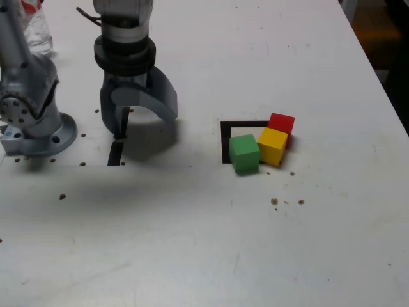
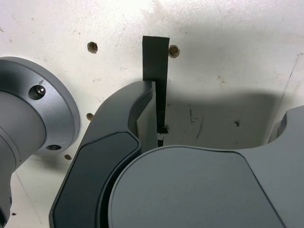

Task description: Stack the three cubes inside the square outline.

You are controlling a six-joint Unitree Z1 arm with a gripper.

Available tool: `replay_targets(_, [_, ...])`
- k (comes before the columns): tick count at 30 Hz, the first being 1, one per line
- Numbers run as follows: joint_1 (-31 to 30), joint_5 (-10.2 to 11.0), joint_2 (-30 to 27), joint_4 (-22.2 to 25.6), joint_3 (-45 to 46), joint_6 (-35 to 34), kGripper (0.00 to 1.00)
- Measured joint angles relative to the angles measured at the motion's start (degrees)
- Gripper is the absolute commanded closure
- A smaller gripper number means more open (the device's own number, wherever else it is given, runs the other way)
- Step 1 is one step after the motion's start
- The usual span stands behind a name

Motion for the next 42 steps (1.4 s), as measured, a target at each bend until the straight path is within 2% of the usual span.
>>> replay_targets(14, [0.00,0.05,0.00,1.50,-0.27,0.00,0.07])
replay_targets(19, [0.00,0.37,-0.02,4.56,-2.32,0.00,0.07])
replay_targets(23, [-0.07,2.18,-0.31,11.88,-8.87,1.22,0.08])
replay_targets(24, [-0.26,2.79,-0.31,15.24,-11.91,2.21,0.08])
replay_targets(28, [-0.73,3.27,0.08,21.44,-20.23,4.54,0.08])
replay_targets(35, [-0.85,2.49,6.78,29.12,-35.52,12.25,0.08])
replay_targets(42, [-0.87,0.98,13.71,32.51,-48.82,18.79,0.08])
